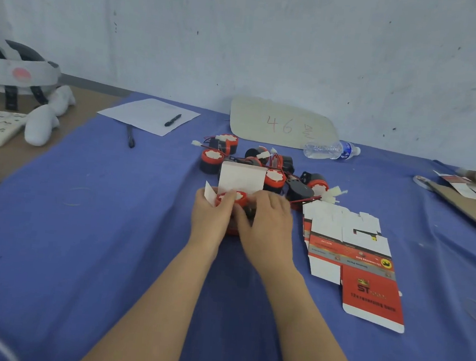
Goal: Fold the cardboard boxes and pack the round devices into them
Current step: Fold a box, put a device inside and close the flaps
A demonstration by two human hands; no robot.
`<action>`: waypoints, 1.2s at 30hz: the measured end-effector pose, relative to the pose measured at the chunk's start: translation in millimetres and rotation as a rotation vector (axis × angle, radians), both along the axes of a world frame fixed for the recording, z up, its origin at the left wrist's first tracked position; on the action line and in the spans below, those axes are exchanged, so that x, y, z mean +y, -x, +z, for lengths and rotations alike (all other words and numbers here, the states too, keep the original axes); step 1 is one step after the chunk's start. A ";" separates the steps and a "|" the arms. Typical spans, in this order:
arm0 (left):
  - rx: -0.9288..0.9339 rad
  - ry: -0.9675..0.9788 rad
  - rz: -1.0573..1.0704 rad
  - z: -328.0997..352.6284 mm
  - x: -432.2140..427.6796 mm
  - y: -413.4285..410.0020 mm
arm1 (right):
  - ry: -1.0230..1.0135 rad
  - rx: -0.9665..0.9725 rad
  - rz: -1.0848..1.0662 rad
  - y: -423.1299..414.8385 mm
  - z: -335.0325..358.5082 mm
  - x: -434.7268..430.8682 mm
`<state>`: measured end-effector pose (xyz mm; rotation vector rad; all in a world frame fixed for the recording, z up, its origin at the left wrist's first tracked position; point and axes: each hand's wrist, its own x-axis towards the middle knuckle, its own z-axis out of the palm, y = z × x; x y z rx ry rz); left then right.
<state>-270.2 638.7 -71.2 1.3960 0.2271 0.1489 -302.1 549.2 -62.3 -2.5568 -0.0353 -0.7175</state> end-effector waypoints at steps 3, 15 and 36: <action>-0.046 -0.063 -0.017 -2.9 0.0 -0.1 | 0.154 0.052 -0.082 0.0 2.2 -1.9; -0.122 -0.324 -0.018 -5.4 -3.1 4.9 | -0.017 -0.014 -0.096 0.4 6.7 -12.9; -0.151 -0.409 0.005 -6.0 -8.7 6.0 | -0.267 -0.118 0.085 2.4 16.9 -15.5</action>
